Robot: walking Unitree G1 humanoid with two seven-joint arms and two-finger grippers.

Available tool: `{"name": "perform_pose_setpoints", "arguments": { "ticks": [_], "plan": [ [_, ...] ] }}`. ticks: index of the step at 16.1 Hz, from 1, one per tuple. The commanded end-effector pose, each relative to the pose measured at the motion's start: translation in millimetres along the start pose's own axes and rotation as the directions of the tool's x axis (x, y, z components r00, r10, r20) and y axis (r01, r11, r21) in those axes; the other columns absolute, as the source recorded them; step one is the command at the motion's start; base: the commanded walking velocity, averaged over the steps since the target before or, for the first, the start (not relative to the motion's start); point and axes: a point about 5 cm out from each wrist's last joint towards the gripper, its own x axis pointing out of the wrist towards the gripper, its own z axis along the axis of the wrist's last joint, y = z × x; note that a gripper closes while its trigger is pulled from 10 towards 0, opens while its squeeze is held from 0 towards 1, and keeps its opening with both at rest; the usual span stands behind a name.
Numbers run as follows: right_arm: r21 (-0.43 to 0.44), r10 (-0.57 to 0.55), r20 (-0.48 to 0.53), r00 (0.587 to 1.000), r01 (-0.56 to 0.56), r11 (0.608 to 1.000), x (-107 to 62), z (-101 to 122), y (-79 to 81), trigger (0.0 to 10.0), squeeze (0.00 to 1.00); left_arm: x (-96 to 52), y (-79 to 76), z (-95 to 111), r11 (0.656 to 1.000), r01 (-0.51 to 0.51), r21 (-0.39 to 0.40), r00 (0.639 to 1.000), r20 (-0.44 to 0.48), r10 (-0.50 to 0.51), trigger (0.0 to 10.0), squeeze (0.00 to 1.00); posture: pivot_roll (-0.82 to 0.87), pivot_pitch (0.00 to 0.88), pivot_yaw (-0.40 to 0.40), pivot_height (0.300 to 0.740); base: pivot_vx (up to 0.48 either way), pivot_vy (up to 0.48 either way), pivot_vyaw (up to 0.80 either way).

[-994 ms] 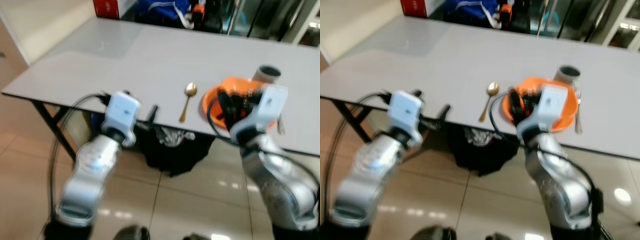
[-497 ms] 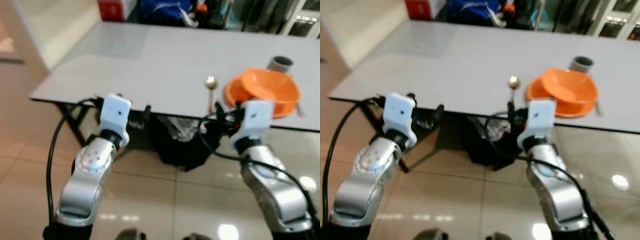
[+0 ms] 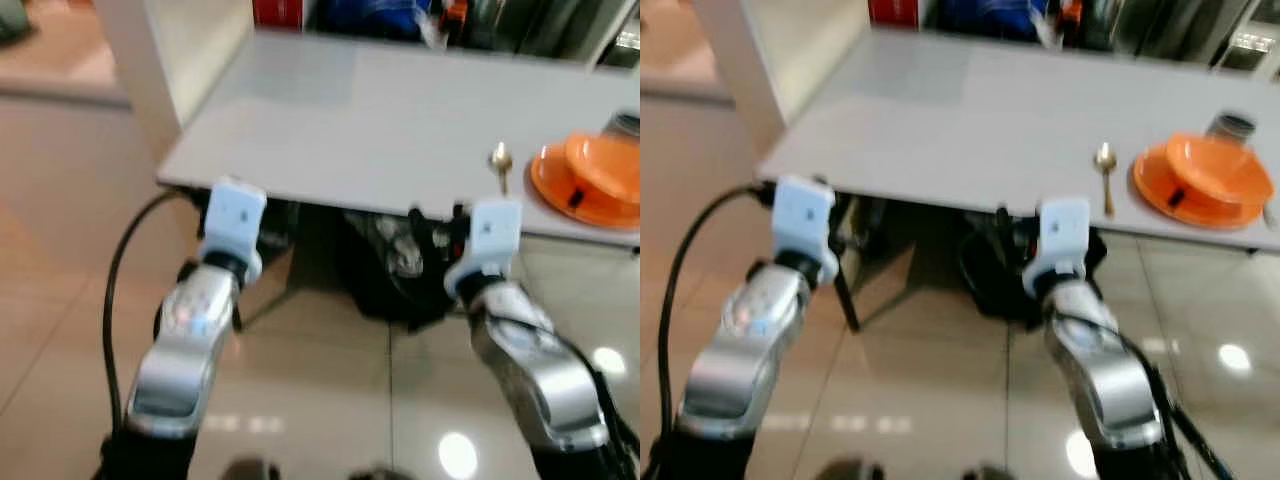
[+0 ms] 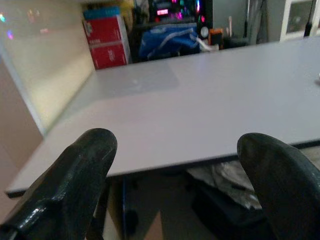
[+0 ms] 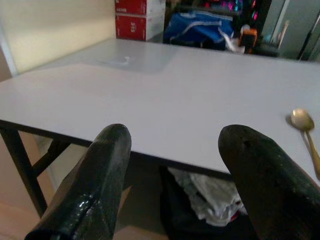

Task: Setting the table

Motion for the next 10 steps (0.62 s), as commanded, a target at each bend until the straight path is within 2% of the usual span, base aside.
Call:
{"name": "perform_pose_setpoints", "arguments": {
  "ticks": [1, 2, 5, 10],
  "plan": [
    [-0.044, 0.015, 0.037, 0.999, -0.014, 0.999, 2.5, 7, 1.3, 10.0, 0.00, 0.4, 5.8, -1, 0.999, -0.036, 0.019, 0.999, -0.001, 0.036, 10.0, 0.00, 0.01, 0.093, -0.050, 0.740, 0.000, 0.480, 0.00],
    [-0.079, 0.021, 0.044, 0.999, -0.017, 0.997, 3.6, 7, 4.3, 10.0, 0.00, -1.1, 4.7, -1, 0.999, -0.017, 0.030, 1.000, -0.002, 0.017, 10.0, 0.00, 0.02, 0.090, -0.040, 0.740, 0.000, 0.480, 0.00],
    [-0.091, 0.040, 0.038, 0.999, -0.036, 0.995, 3.2, 5, 11.9, 10.0, 0.00, -0.7, 10.8, -3, 0.999, -0.013, 0.051, 1.000, -0.008, 0.013, 10.0, 0.00, 0.01, 0.088, -0.013, 0.740, 0.000, 0.480, 0.00],
    [-0.113, 0.029, 0.055, 0.998, -0.022, 0.993, 1.1, 5, 7.9, 10.0, 0.00, -0.6, 6.7, -4, 0.999, 0.009, 0.053, 1.000, -0.009, -0.009, 10.0, 0.00, 0.01, 0.092, -0.005, 0.740, 0.000, 0.480, 0.00]
  ]
}}
